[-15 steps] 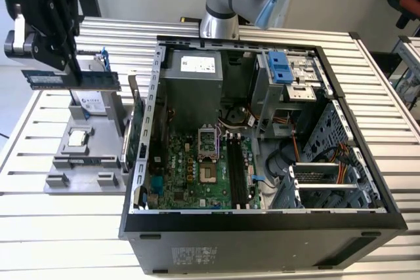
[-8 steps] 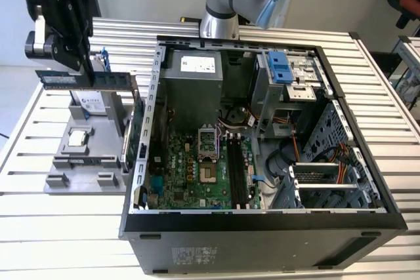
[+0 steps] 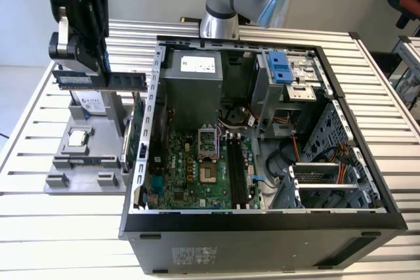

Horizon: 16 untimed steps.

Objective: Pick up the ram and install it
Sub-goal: 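Pick up the ram and move it above insertion slot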

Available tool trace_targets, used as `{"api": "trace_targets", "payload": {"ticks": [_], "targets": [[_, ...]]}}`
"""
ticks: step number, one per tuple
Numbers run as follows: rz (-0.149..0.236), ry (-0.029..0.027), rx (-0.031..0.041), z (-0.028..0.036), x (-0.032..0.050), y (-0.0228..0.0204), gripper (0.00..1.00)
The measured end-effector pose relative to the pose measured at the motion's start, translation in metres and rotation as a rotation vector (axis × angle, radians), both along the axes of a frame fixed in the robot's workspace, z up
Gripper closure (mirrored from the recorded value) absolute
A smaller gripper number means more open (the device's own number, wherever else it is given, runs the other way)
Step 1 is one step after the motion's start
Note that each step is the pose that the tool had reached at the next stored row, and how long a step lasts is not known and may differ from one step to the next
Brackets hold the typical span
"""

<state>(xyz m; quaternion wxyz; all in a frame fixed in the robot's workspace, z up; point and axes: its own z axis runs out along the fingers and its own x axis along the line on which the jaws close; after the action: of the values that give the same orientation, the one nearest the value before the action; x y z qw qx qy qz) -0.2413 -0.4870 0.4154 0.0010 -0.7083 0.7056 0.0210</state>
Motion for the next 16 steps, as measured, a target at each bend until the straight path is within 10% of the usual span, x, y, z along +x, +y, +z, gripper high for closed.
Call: {"api": "trace_targets", "payload": {"ticks": [16], "targets": [[0.0, 0.0059, 0.0, 0.0, 0.0423, 0.0, 1.0]]}}
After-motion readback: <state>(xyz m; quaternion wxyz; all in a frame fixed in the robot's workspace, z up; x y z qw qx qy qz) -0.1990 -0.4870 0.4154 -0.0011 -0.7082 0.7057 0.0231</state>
